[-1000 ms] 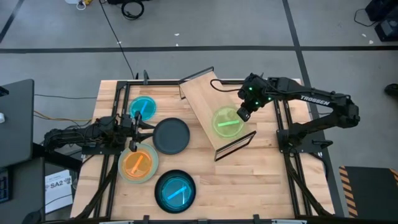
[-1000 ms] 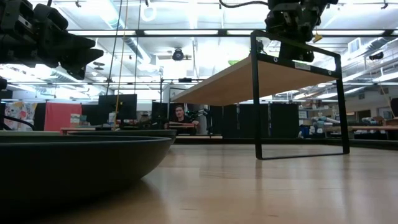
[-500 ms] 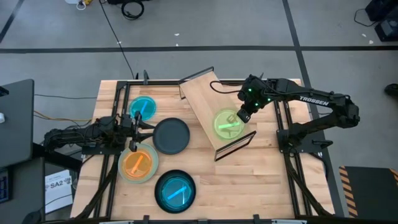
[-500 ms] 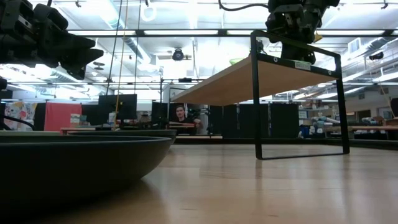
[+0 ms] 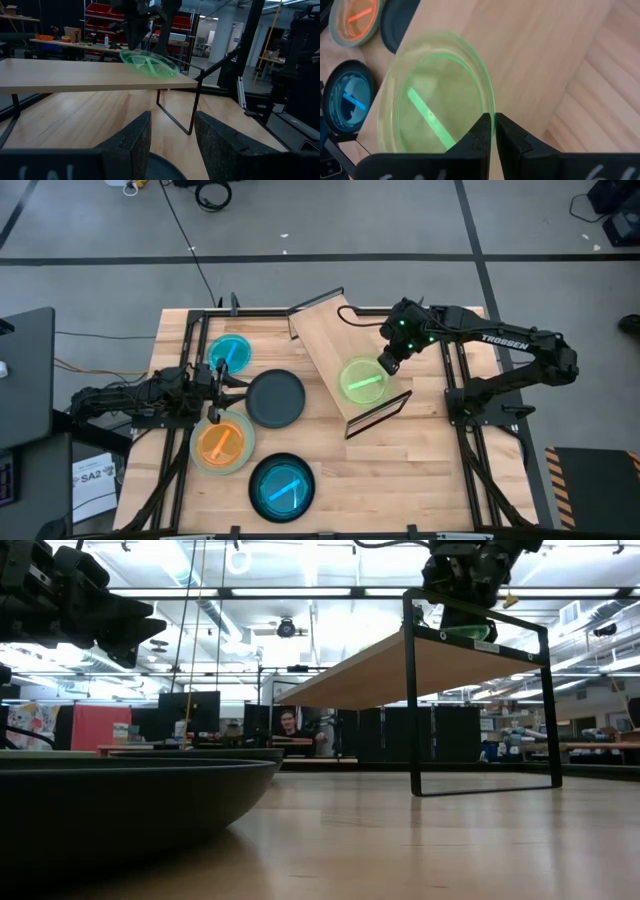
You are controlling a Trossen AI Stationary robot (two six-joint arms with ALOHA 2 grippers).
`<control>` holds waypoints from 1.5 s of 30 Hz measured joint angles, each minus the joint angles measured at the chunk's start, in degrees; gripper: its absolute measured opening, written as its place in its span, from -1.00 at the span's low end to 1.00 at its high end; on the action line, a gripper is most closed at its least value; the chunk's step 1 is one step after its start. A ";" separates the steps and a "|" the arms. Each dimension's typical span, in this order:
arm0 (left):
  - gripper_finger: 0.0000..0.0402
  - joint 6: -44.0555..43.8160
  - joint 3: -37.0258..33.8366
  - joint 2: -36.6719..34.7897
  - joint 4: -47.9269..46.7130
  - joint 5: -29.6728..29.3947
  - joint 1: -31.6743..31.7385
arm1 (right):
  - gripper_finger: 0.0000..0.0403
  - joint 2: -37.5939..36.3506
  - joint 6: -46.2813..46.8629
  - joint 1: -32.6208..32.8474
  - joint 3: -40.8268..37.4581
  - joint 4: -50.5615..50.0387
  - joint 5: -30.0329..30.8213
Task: Place and stack plates onto a shelf
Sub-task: Put the transparent green plate on the shelf, then stack the top transparent blue plate on top of the transparent green plate on the shelf
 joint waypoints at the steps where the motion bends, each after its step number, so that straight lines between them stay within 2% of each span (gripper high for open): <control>1: -0.22 0.00 0.00 0.00 0.00 -0.01 -0.01 | -0.83 0.00 0.00 0.00 0.00 0.15 0.00; 15: -0.22 0.02 -0.01 0.00 0.00 -0.01 0.00 | -0.41 0.00 -0.01 0.00 0.02 1.41 0.07; 19: -0.22 0.00 -0.02 0.00 0.00 -0.01 -0.01 | -0.34 0.00 -0.50 0.00 0.04 1.39 2.39; 30: -0.22 0.00 -0.01 0.00 0.00 0.00 0.00 | -0.34 -0.02 -0.92 0.00 0.07 1.35 3.57; 36: -0.22 -0.01 -0.01 0.00 0.12 0.02 0.00 | -0.34 -0.52 -4.08 0.01 0.07 1.37 3.87; 45: -0.22 -1.49 -0.01 0.01 7.07 0.03 0.00 | -0.34 -6.71 -6.98 4.14 0.07 1.35 10.30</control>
